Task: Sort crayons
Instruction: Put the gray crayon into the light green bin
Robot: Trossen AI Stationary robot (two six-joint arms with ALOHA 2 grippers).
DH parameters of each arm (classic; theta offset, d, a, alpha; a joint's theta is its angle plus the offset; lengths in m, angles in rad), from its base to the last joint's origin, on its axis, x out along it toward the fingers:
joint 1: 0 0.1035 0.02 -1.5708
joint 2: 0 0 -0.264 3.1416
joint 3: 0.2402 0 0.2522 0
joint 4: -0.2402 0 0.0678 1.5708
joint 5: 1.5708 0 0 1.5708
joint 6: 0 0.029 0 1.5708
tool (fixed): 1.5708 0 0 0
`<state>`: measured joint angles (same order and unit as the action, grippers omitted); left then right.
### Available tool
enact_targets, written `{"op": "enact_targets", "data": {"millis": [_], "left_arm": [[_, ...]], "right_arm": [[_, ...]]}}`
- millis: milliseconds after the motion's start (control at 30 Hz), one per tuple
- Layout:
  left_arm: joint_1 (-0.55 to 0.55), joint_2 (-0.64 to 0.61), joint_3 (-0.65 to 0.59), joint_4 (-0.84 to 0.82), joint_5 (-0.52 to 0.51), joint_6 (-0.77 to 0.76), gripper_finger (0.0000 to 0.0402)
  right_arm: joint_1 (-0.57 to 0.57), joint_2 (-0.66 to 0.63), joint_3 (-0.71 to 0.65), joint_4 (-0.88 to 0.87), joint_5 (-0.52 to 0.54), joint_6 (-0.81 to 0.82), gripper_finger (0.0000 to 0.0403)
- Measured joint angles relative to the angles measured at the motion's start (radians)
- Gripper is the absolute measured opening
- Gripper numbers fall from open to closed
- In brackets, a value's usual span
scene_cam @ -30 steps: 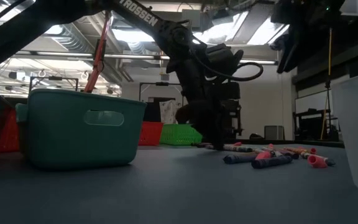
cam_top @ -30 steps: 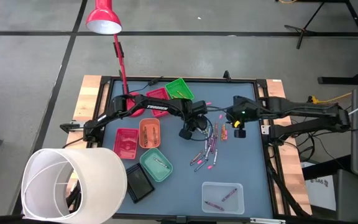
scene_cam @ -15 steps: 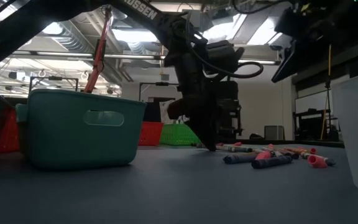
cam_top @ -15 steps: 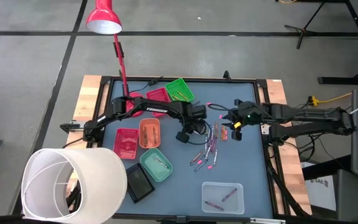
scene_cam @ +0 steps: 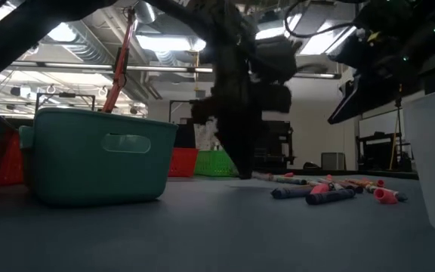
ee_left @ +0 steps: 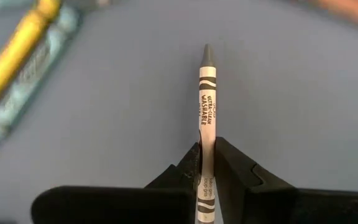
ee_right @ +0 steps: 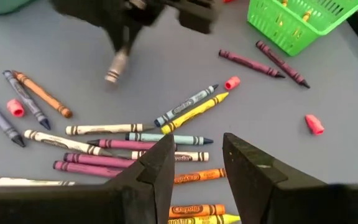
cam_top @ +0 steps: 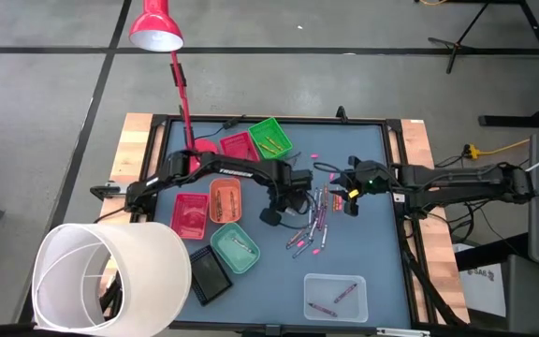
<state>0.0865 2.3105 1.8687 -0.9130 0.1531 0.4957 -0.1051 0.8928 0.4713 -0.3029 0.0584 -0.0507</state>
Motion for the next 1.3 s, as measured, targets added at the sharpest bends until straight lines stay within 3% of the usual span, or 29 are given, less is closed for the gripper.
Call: {"op": "enact_targets", "data": {"millis": [167, 400, 700, 1300], "left_arm": [[-0.04, -0.027, 0.045, -0.125, 0.053, 0.0, 0.0022], [-0.095, -0.035, 0.116, -0.379, 0.053, -0.026, 0.0022], [-0.159, -0.035, 0.141, -0.589, 0.053, -0.071, 0.0022], [-0.232, -0.035, 0.141, -0.615, 0.047, -0.157, 0.0018]], "right_arm": [[0.0, 0.0, -0.01, 0.002, 0.0, 0.001, 0.0134], [0.0, 0.0, -0.01, 0.01, 0.0, 0.001, 0.0134], [0.0, 0.0, -0.01, 0.01, 0.0, 0.001, 0.0134], [0.0, 0.0, -0.01, 0.009, 0.0, 0.001, 0.0134]]}}
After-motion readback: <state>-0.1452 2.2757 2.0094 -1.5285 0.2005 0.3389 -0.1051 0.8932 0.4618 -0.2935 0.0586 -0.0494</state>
